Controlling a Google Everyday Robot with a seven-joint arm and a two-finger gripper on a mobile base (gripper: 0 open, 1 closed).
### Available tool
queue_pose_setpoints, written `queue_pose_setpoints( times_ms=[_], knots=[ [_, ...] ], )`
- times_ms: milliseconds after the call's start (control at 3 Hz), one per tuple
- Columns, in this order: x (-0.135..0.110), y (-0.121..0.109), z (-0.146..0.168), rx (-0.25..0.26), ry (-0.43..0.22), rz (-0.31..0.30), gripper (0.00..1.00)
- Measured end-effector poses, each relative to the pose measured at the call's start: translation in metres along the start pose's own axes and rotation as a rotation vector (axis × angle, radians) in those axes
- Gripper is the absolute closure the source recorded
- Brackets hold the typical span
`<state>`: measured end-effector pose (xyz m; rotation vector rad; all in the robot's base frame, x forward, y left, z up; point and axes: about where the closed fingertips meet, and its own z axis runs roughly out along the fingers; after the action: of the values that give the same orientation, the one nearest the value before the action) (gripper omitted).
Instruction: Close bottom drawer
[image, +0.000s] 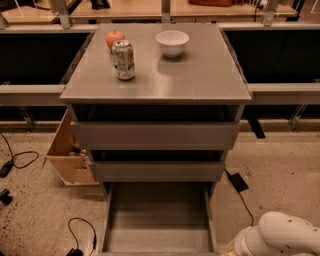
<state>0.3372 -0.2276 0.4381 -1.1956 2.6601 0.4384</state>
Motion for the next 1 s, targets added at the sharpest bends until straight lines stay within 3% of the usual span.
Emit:
queue_pose_setpoints(
  times_ms=[333, 1000],
  knots=[
    [0.014, 0.006, 0.036, -0.041, -0.008, 0.024, 1.00],
    [0.015, 0.004, 0.062, -0.075, -0.004, 0.030, 1.00]
  ],
)
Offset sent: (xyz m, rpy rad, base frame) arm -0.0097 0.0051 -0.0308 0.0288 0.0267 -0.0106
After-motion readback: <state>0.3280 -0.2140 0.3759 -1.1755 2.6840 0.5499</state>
